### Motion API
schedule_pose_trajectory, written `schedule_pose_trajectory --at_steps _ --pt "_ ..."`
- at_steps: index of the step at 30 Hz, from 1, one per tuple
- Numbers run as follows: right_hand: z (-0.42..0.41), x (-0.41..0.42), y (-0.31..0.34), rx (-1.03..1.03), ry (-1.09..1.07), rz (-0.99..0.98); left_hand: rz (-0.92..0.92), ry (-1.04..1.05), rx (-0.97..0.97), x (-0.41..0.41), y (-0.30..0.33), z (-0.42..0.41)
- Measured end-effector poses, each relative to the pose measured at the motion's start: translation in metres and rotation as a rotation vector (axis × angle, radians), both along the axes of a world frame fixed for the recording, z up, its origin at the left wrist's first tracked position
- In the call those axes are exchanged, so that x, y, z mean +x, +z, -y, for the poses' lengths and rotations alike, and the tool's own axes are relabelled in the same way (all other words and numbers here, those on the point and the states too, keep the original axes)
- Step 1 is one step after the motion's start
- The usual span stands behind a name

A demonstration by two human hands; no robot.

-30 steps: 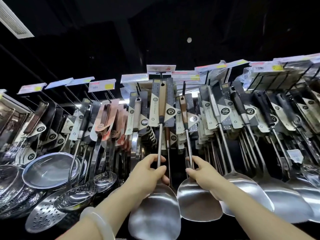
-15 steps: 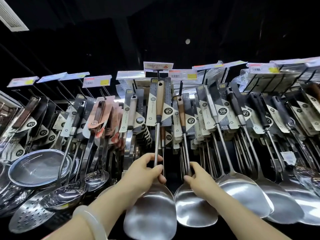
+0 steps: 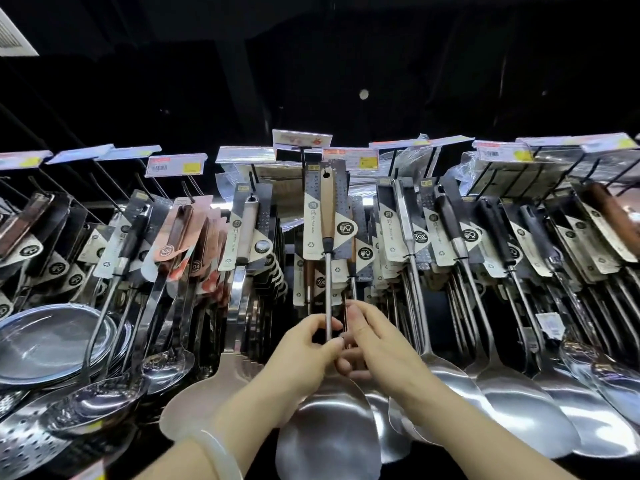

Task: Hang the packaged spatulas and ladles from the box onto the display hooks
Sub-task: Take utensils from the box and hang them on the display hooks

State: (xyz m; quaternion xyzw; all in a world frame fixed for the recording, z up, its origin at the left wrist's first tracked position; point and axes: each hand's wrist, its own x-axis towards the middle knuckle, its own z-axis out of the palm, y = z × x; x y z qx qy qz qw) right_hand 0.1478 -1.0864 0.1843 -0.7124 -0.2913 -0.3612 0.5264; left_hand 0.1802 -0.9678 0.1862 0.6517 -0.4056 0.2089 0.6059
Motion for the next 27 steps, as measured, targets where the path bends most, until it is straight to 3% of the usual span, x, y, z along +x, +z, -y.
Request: schedule_pose_trajectory --at_steps 8,14,20,27 --pt "0.032 -0.009 -0.01 -0.133 -0.053 -0.113 0.019 0.012 0.045 0.003 0.012 0.029" --pt "0.048 -0.017 -0.017 -0.488 -0.108 -0.171 0.007 0.024 0.017 0.009 0.009 0.043" --pt "0.053 -0.021 -0.017 -0.512 -0.165 -0.186 0.022 0.031 0.012 0.013 0.002 0.049" --pt "0.048 -0.026 -0.02 -0.473 -0.091 -0.197 0.018 0.05 0.004 0.013 -0.007 0.049"
